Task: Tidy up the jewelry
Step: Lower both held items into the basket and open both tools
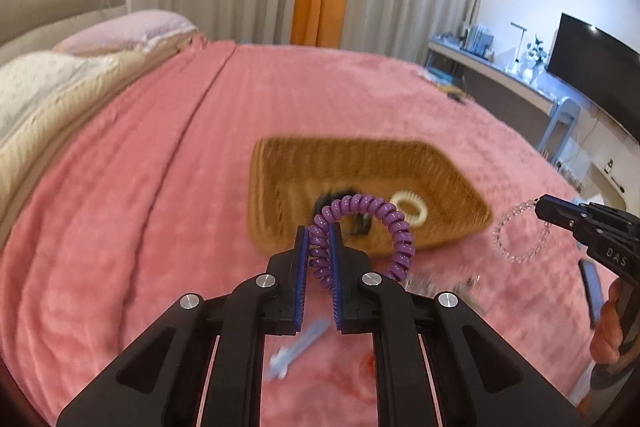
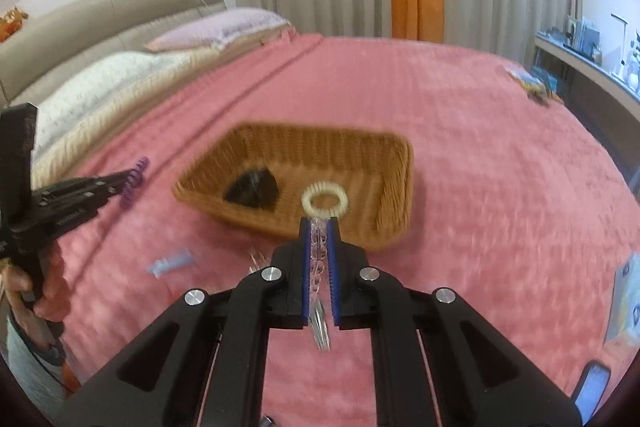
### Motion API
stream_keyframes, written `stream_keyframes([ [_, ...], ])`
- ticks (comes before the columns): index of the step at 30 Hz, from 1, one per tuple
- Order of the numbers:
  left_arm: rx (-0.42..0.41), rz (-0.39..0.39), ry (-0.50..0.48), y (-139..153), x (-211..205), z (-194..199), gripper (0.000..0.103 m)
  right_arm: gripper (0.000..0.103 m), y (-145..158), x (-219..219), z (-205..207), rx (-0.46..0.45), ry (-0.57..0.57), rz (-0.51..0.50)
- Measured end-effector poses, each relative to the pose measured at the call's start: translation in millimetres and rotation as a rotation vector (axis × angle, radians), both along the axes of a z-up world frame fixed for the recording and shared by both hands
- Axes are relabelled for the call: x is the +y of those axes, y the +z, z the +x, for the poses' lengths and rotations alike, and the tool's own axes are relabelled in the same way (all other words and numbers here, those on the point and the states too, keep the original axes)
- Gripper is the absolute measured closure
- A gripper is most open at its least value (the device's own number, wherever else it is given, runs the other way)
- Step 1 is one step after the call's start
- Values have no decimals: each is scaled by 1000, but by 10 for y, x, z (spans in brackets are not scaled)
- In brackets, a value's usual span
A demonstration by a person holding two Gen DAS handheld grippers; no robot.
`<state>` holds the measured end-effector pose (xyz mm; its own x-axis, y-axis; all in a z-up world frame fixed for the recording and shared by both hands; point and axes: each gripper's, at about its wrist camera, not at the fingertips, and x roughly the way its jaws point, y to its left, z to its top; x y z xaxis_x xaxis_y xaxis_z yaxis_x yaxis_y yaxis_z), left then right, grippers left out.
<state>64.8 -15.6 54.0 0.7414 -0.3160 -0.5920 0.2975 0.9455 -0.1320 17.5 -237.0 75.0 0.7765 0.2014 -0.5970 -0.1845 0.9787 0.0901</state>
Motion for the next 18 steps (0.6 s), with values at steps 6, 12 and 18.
stream_keyframes([
  [6,-13,-13,16,84,-249,397,94,97,168,71,464,-24,-2,30],
  [12,31,-13,25,-203,-404,726,94,97,-154,186,1016,61,19,68],
  [18,62,9,13,-428,-472,852,94,97,-553,182,1373,144,0,80],
])
